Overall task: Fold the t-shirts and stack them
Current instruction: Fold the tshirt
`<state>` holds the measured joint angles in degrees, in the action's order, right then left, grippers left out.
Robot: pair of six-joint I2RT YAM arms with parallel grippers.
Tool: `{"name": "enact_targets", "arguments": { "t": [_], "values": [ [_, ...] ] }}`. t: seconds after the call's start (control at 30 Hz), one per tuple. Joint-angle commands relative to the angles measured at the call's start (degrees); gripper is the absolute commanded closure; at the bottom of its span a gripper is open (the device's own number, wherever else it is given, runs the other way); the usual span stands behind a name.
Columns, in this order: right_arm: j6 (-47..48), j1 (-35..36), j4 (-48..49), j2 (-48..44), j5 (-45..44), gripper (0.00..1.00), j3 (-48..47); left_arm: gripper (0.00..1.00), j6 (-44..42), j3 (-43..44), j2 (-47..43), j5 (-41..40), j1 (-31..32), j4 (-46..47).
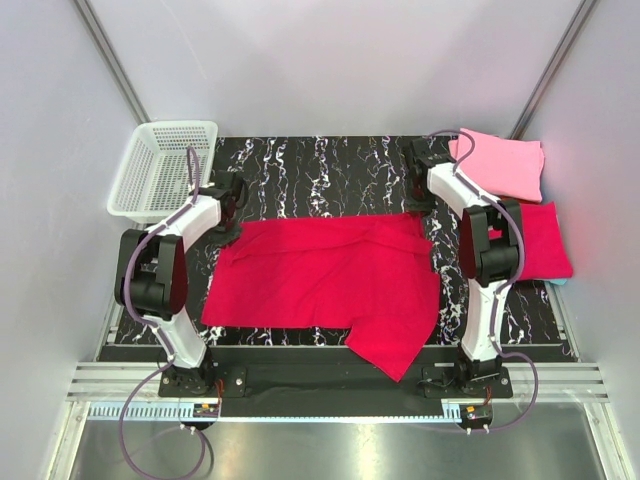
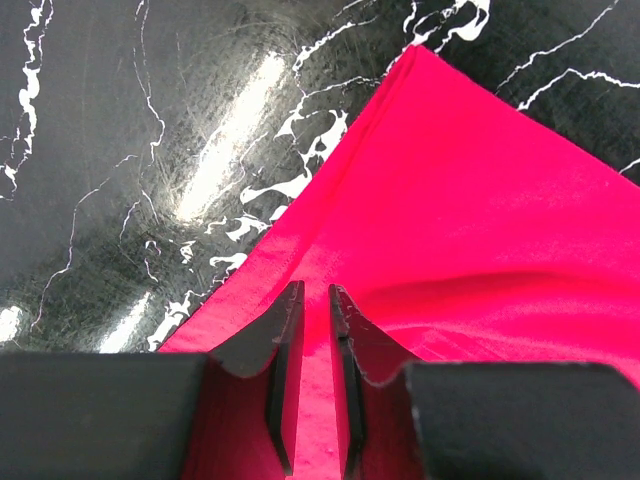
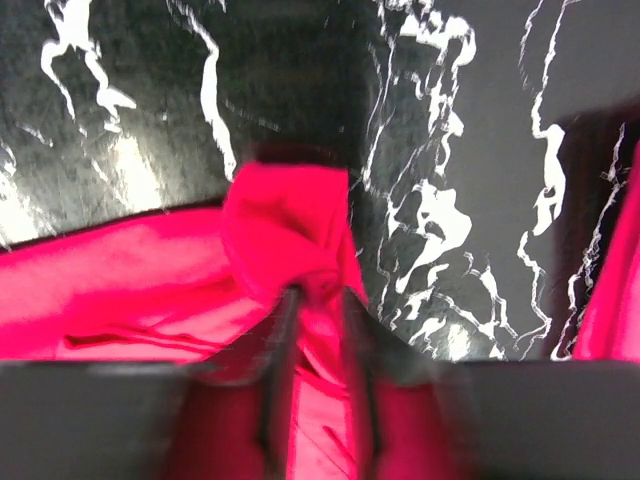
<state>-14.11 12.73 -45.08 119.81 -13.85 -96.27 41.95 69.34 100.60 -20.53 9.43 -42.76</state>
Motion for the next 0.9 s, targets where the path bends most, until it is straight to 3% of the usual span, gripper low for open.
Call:
{"name": "enact_targets", "arguments": {
  "t": [0.0,0.2,0.37,0.67,0.87],
  "values": [
    [-0.39,0.54,-0.71,-5.81,1.63,0.66,1.87,0.8,-0.73,1.76,-0.49,-0.21,0.32,1.02],
    [-1.36,0.54,-0.01,-11.35,-1.26,0.55,8.99,0.8,-1.0,0.97,-1.02,-0.03,0.94,1.1],
    [-3.29,-1.12,0.78,-14.59,-2.5,0.55,14.6,0.81,-1.26,-0.52,-2.25,-0.03,1.03,1.19],
    [-4.17,-5.08,5.26,-18.38,2.24,0.57,22.87,0.81,-1.35,-1.75,-3.13,0.23,1.29,1.28],
    [-4.08,-7.54,9.83,-20.14,10.15,0.56,25.78,0.81,-1.61,-1.84,-3.39,-0.12,1.29,1.19]
  ]
}}
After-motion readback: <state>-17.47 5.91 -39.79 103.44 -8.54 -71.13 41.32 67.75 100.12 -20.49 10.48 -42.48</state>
